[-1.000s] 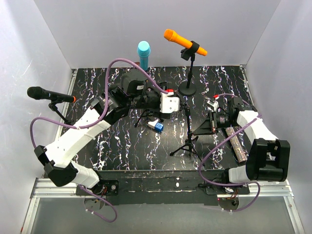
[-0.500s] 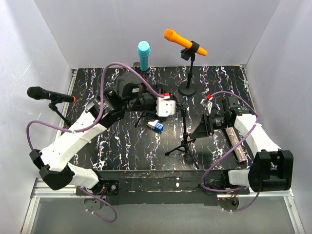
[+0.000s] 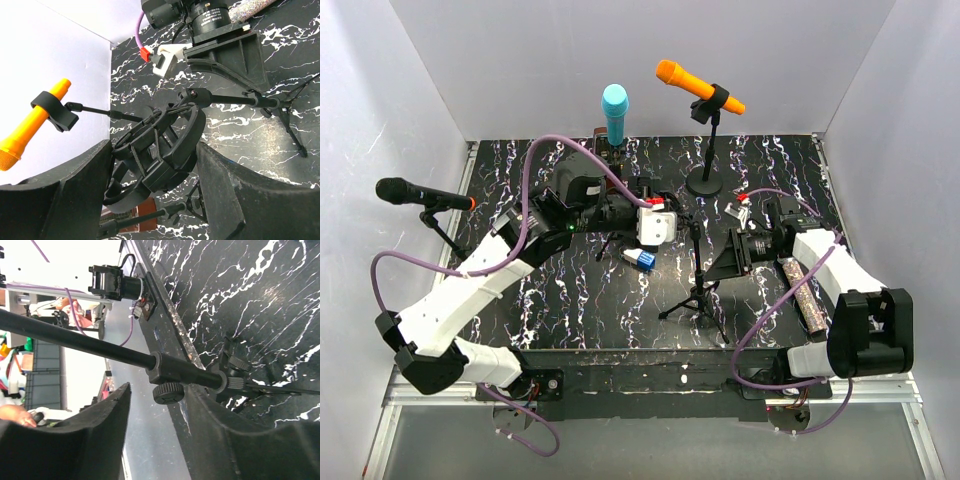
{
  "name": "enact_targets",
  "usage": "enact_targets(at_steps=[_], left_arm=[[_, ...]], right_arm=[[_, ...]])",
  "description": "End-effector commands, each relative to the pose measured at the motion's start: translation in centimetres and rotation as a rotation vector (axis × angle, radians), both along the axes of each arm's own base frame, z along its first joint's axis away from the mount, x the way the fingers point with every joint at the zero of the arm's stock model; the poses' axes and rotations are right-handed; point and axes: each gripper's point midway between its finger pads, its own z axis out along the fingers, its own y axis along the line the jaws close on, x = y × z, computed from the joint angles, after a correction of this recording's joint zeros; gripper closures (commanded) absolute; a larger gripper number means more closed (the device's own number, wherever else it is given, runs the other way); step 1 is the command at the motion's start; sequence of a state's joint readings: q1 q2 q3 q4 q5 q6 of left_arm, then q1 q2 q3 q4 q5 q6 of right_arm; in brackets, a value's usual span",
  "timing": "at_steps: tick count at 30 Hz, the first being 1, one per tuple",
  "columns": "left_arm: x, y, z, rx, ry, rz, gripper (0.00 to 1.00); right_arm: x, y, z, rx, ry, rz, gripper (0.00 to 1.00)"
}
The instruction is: Remove the microphone from the stand
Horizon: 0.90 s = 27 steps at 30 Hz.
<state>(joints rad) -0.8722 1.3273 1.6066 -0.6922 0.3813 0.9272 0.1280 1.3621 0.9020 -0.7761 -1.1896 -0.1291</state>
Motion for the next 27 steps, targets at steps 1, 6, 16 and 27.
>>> enact_targets(at_steps=[1,6,16,27], left_arm=[[0.1,1.4,-0.7,0.04,-0.026,0.024,0.53],[0.2,1.5,-0.9,0.047,-0.029,0.026,0.53],[0.3,1.5,-1.0,0.053,-0.029,0.019,0.53],[-0.1,1.6,-0.9,0.044,-0.013,0.02,0.54]], right_arm=[[0.1,0.9,1.4,0.062,-0.028,0.04,0.51],[0.2,1.1,2.0,0.096,-0.04,0.052,0.82],[-3.1,1.5,0.6,-0.077,-0.633,0.333,0.99],[4.8,1.8,3.3,-0.332,-2.019,0.128,0.99]])
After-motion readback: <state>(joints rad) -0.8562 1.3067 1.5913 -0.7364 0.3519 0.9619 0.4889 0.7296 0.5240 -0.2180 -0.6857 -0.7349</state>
